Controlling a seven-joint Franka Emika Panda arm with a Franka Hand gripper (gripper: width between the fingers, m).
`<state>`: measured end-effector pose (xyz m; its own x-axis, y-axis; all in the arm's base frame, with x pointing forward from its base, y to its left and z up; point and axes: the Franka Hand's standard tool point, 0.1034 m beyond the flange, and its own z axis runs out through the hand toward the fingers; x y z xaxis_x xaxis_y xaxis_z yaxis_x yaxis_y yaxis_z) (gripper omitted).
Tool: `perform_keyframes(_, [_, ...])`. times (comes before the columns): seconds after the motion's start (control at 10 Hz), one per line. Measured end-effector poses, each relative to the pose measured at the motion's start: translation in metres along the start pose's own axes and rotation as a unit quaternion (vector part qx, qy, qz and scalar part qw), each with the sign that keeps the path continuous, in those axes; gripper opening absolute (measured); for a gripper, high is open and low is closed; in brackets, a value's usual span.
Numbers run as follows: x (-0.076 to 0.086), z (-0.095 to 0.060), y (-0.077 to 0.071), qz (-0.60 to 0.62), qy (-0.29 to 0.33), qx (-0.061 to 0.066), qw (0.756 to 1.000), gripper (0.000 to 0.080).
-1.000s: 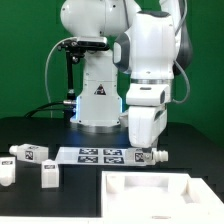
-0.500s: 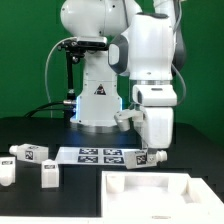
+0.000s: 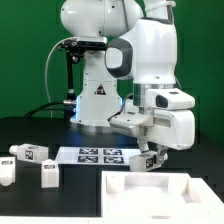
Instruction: Assemble square table
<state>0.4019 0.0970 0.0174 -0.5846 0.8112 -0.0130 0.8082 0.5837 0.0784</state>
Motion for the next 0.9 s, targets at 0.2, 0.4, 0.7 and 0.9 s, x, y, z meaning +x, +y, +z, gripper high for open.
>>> perform_keyframes(0.2, [0.017,0.000,-0.003,-0.173,0.002,-0.003,0.985,0.0284])
perform_keyframes(0.4, [0.020,0.001,-0.004,-0.239,0.002,-0.001,0.971,0.0284])
perform_keyframes(0.7, [0.020,0.002,-0.007,-0.319,0.000,-0.001,0.948,0.0284])
perform_keyframes(0.9, [0.024,0.009,-0.010,-0.467,0.006,-0.012,0.884,0.0284])
